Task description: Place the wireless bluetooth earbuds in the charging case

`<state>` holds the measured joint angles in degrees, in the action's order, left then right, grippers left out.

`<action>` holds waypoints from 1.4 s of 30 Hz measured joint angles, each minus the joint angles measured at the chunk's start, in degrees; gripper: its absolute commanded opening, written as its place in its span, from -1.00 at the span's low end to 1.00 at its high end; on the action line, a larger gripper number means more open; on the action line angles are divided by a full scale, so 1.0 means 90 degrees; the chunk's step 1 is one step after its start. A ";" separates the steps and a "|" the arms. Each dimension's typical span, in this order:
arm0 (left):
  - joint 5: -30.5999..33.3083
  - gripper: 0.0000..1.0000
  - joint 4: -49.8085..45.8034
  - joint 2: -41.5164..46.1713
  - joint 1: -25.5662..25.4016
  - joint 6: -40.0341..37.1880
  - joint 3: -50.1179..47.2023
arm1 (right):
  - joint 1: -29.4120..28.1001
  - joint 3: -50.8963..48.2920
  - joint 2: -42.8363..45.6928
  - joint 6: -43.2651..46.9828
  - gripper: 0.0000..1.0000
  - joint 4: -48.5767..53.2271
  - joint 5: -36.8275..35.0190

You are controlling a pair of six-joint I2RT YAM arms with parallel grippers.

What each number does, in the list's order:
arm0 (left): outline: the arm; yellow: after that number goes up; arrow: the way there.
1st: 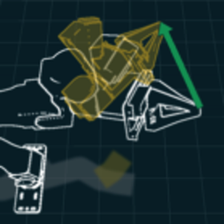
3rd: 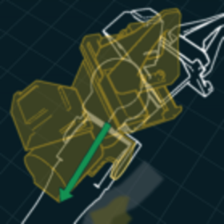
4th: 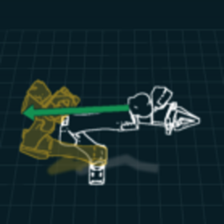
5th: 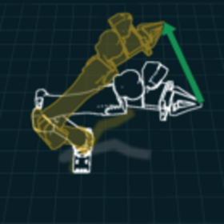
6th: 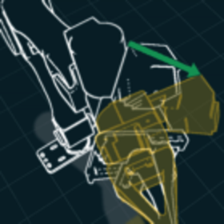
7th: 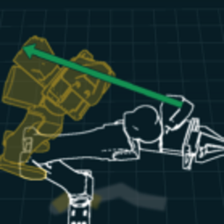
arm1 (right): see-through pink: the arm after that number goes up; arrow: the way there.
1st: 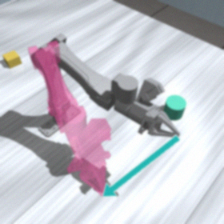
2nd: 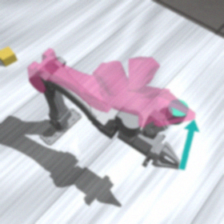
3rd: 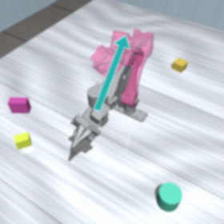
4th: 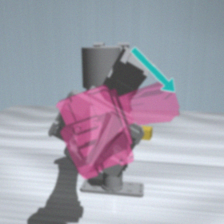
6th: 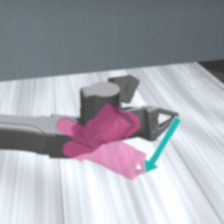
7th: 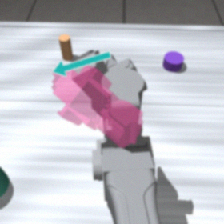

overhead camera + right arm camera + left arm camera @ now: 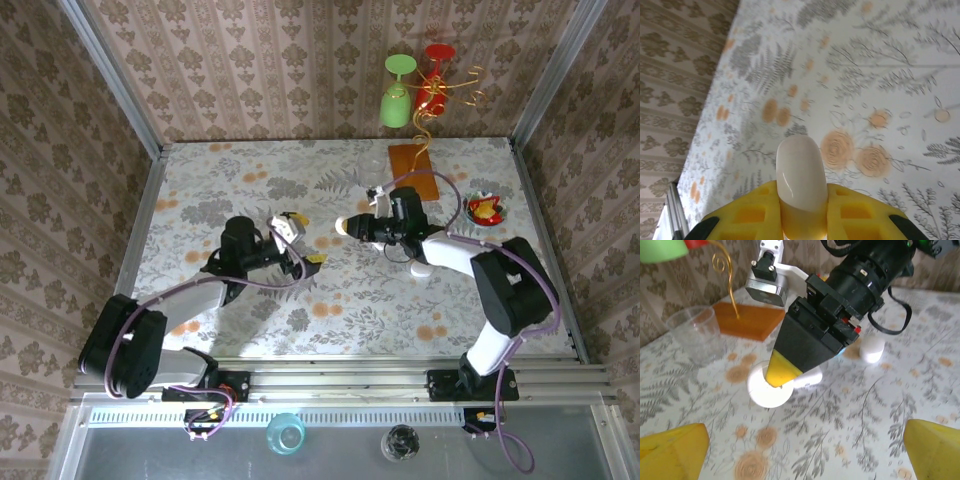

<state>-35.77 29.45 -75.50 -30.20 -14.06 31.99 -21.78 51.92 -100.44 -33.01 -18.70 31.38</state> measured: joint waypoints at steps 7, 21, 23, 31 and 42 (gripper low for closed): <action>0.0495 1.00 -0.0852 0.0000 -0.0066 -0.0461 0.0017 | -0.0100 0.0590 -0.1027 -0.0267 -0.56 0.0112 0.0056; 0.0629 1.00 -0.1134 0.0000 -0.0070 -0.0566 0.0041 | -0.0367 0.0763 -0.1481 -0.0328 0.13 0.0070 -0.0117; 0.0648 1.00 -0.1141 0.0000 -0.0070 -0.0566 0.0041 | -0.0359 0.0721 -0.1336 -0.0262 0.27 0.0073 -0.0267; 0.1056 1.00 -0.1015 0.0216 0.0170 -0.0221 0.0005 | -0.0131 -0.0134 0.0209 0.0262 0.72 -0.0061 -0.1120; 0.3237 1.00 -0.0527 0.0962 0.1056 0.0063 -0.0544 | 0.0750 -0.1409 0.2858 0.2118 0.98 -0.0017 -0.3417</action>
<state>-6.63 24.71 -66.85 -20.69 -13.50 27.09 -15.03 39.24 -74.72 -13.96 -18.85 0.62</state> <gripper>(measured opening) 0.999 0.991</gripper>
